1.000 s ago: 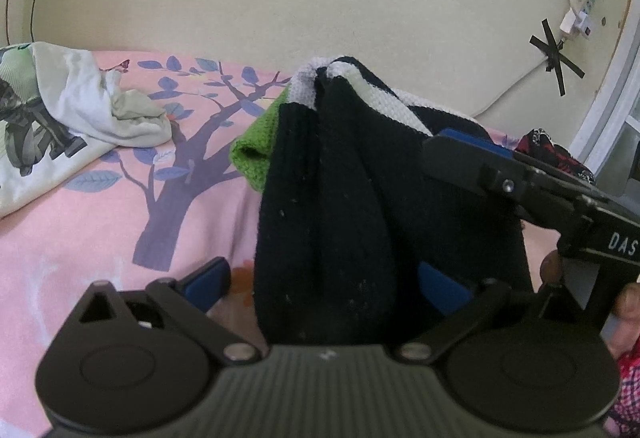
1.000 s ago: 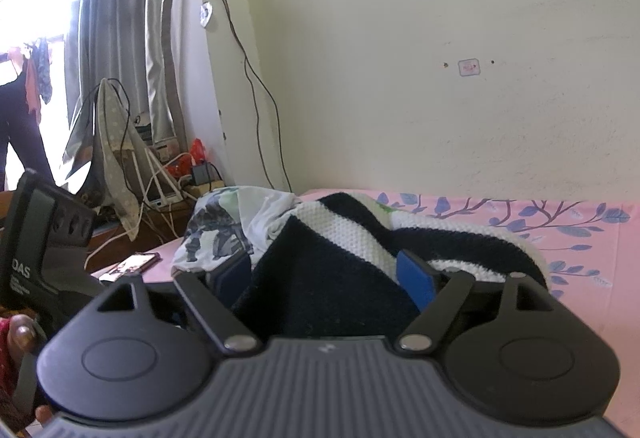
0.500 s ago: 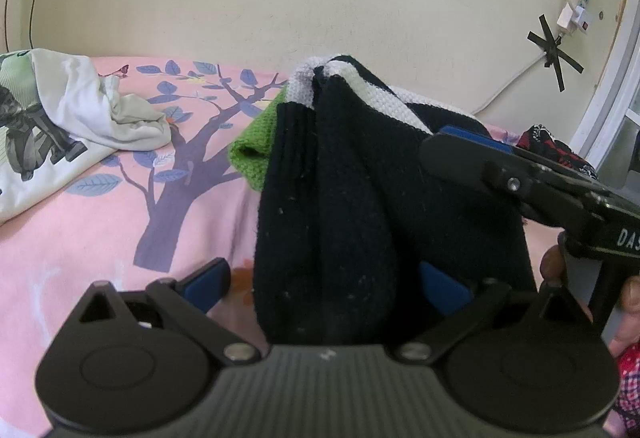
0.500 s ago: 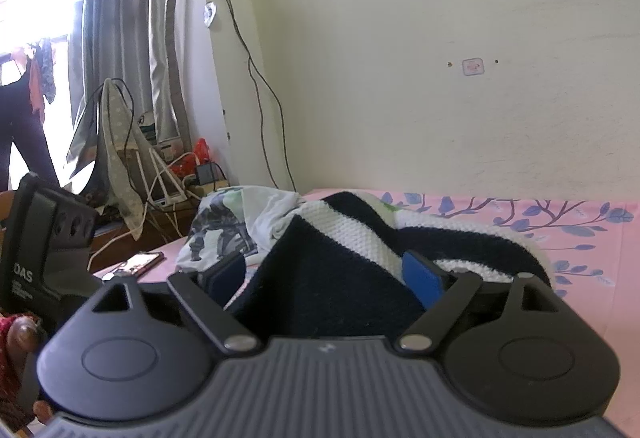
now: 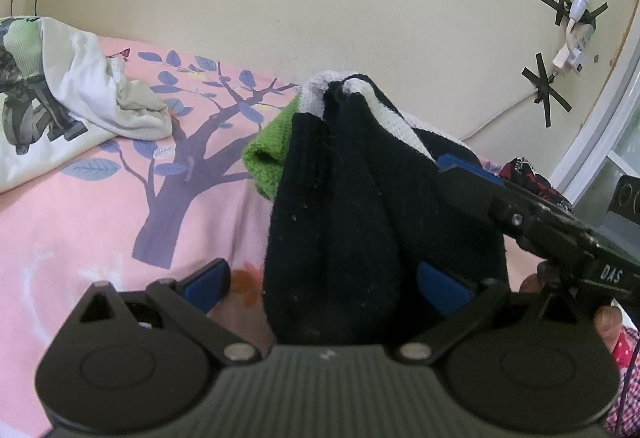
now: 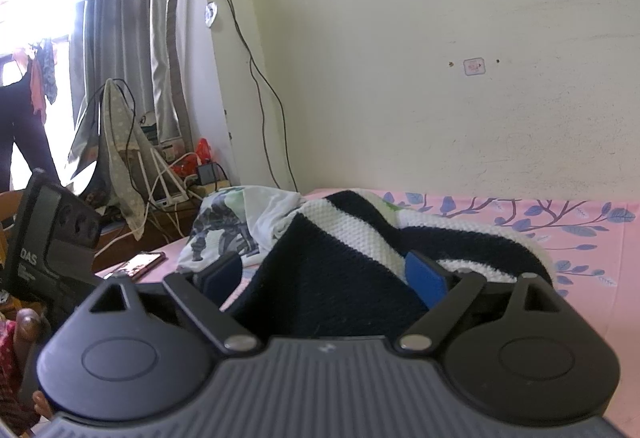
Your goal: Fold small clothes
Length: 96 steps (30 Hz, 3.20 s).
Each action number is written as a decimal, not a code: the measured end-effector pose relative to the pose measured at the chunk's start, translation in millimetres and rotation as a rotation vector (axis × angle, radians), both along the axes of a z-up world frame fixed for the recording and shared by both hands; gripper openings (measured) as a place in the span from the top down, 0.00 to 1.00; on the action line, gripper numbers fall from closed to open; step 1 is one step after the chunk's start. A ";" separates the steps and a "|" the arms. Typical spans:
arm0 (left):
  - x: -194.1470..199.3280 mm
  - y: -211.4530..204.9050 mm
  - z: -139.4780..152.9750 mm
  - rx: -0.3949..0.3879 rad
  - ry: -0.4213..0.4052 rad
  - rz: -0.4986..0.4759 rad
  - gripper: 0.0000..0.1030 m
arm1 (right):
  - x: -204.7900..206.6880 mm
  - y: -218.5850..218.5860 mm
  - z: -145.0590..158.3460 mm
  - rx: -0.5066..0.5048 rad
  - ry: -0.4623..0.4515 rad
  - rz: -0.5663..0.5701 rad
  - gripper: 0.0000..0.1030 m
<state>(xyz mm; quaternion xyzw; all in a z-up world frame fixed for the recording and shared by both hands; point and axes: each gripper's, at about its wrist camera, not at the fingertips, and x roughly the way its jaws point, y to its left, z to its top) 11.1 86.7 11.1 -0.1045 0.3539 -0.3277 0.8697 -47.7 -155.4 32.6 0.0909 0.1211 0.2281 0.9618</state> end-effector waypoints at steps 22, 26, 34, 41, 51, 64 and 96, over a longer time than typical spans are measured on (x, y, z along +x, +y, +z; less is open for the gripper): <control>32.8 -2.0 3.5 -0.120 0.176 -0.023 0.00 | -24.7 -74.1 -17.4 0.313 0.432 -0.088 0.27; 30.9 -3.1 1.2 -0.131 0.167 -0.022 0.00 | 18.0 -56.9 -27.7 0.372 0.507 -0.075 0.20; 45.3 -32.8 18.9 -0.105 0.247 -0.034 0.21 | 18.6 -73.7 -13.1 0.465 0.510 -0.051 0.59; 49.8 -175.6 83.3 -0.093 0.141 -0.289 0.24 | -48.6 -169.7 47.3 0.397 0.239 -0.217 0.59; 62.0 -468.2 109.5 -0.027 0.048 -0.574 0.16 | -114.8 -366.7 59.8 0.410 0.067 -0.740 0.57; 67.4 -492.7 71.4 0.074 0.039 -0.396 0.01 | -138.7 -403.7 14.0 0.408 0.016 -1.110 0.13; -62.9 -228.6 26.5 0.341 -0.192 -0.109 0.00 | -220.2 -140.7 -31.7 0.344 0.241 -0.997 0.12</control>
